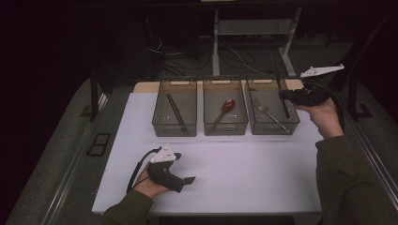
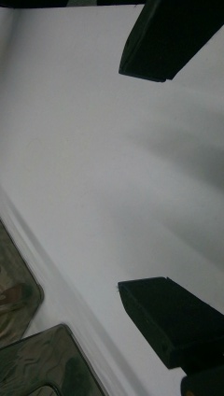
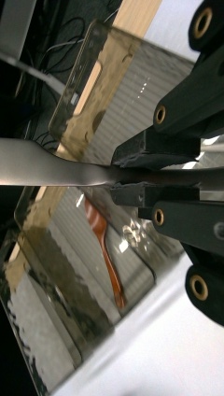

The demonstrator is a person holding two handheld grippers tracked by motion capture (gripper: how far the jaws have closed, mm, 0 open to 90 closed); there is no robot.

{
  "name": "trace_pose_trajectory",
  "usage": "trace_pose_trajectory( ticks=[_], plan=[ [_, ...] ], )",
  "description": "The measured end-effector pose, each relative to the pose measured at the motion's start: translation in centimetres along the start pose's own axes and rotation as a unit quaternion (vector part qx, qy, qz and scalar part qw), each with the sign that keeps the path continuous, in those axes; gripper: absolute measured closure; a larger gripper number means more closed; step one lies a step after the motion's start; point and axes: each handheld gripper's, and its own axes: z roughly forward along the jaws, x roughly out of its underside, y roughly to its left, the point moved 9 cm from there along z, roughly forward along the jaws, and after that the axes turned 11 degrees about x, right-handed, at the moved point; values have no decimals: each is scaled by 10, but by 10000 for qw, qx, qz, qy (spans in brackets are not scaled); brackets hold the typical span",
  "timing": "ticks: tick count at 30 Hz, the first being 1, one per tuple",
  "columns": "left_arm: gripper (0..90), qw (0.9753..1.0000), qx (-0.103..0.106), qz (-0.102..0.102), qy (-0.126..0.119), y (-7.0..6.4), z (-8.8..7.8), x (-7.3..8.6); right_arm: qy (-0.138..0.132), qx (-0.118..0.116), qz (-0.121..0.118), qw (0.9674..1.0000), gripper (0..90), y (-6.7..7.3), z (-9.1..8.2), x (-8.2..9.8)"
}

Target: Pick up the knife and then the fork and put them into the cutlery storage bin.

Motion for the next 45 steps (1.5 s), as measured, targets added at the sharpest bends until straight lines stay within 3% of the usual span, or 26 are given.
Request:
trace_pose_trajectory(
  ticks=[4,7,22,27,32,34,39,45],
  plan=[
    [0,10000,8,-1,-4,0,0,0,148,236,119,9995,804,-15,15,9],
    [0,10000,9,1,-6,0,1,0,249,285,190,9991,804,-21,25,17],
    [0,10000,16,3,-2,0,1,0,917,465,312,9942,803,-34,57,68],
    [0,10000,20,44,-46,3,0,-1,1007,461,324,9933,802,-33,63,72],
    [0,9999,51,59,-86,5,0,-1,1266,536,263,9902,793,-30,70,76],
    [0,9999,58,63,-77,5,0,-1,1245,604,262,9900,786,-30,70,75],
    [0,9999,73,88,-52,4,0,-1,1102,469,317,9923,737,-26,66,70],
    [0,9999,62,89,-49,4,0,-1,888,318,362,9949,550,-19,57,62]
  ],
)
